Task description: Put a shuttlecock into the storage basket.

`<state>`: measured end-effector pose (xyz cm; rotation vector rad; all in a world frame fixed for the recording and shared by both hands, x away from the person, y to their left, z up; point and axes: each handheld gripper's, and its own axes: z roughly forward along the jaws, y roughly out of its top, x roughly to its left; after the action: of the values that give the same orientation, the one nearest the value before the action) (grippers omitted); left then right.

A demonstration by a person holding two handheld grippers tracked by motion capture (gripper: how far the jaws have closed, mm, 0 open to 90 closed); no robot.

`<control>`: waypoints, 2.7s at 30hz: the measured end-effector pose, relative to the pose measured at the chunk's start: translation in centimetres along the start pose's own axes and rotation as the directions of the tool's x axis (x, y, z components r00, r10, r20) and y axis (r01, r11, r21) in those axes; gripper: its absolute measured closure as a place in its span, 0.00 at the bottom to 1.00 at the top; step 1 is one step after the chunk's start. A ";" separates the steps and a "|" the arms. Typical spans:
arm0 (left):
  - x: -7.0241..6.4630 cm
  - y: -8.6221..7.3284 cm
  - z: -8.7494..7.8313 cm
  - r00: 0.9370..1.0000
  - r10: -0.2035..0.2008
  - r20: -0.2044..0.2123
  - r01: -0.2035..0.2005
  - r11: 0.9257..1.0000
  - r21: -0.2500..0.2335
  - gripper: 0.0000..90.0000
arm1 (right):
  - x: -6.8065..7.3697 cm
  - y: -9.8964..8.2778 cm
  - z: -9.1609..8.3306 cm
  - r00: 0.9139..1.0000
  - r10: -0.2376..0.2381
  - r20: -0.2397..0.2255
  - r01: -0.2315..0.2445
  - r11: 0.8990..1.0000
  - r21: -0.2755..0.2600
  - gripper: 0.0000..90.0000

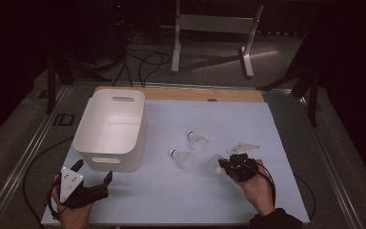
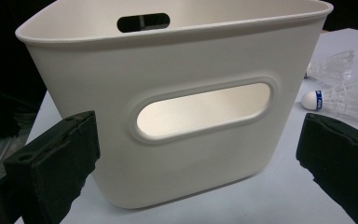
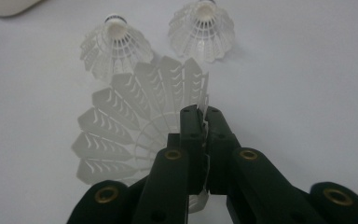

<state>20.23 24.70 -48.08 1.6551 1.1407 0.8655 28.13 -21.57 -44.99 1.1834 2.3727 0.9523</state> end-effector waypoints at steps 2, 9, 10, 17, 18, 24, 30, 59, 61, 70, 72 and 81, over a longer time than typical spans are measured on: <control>0.0 0.0 0.0 1.000 0.001 -0.001 -0.001 1.000 0.001 0.00 | 0.1 0.2 0.0 1.000 -0.006 0.003 0.006 1.000 -0.006 0.99; 0.0 0.0 0.0 1.000 0.001 -0.001 -0.001 1.000 0.001 0.00 | 0.4 0.7 -0.1 1.000 0.000 0.010 0.000 1.000 -0.025 1.00; 0.0 0.0 0.0 1.000 0.001 -0.002 -0.001 1.000 0.001 0.00 | 0.4 0.8 -0.1 1.000 -0.001 0.010 0.001 1.000 -0.028 1.00; 0.0 0.0 0.0 1.000 0.001 -0.002 -0.001 1.000 0.002 0.00 | 0.8 1.3 -0.3 1.000 0.004 0.013 -0.003 0.999 -0.047 1.00; 0.0 0.0 0.0 1.000 0.001 -0.002 -0.001 1.000 0.002 0.00 | 0.8 1.4 -0.4 1.000 0.004 0.015 -0.003 0.999 -0.050 1.00; 0.0 0.0 0.0 1.000 0.002 -0.004 -0.002 1.000 0.006 0.00 | 1.0 1.9 -0.5 1.000 0.010 0.018 -0.008 0.998 -0.068 1.00; 0.0 0.0 0.0 1.000 0.002 -0.005 -0.002 1.000 0.006 0.00 | 1.2 2.3 -0.7 1.000 0.016 0.015 -0.015 0.997 -0.081 1.00; 0.0 0.0 0.0 1.000 0.002 -0.006 -0.002 1.000 0.007 0.00 | 1.6 4.4 -1.0 1.000 0.025 0.009 -0.024 0.990 -0.142 1.00; 0.0 0.0 0.0 1.000 0.002 -0.005 -0.002 1.000 0.007 0.00 | 1.7 4.6 -1.1 1.000 0.027 0.008 -0.025 0.989 -0.144 1.00; 0.0 0.0 0.0 1.000 0.002 -0.005 -0.002 1.000 0.008 0.00 | 2.0 5.2 -1.0 1.000 0.020 0.001 -0.020 0.987 -0.159 1.00; 0.0 0.0 0.0 1.000 0.002 -0.005 -0.002 1.000 0.007 0.00 | 2.1 5.3 -1.0 1.000 0.016 -0.002 -0.016 0.986 -0.165 1.00; 0.0 0.0 0.0 1.000 0.003 -0.004 -0.003 1.000 0.007 0.00 | 2.3 5.7 -0.7 1.000 0.019 -0.007 -0.020 0.983 -0.181 1.00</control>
<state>20.24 24.66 -48.09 1.6619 1.1452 0.8678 29.65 -17.59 -40.51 1.1369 2.2276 1.1517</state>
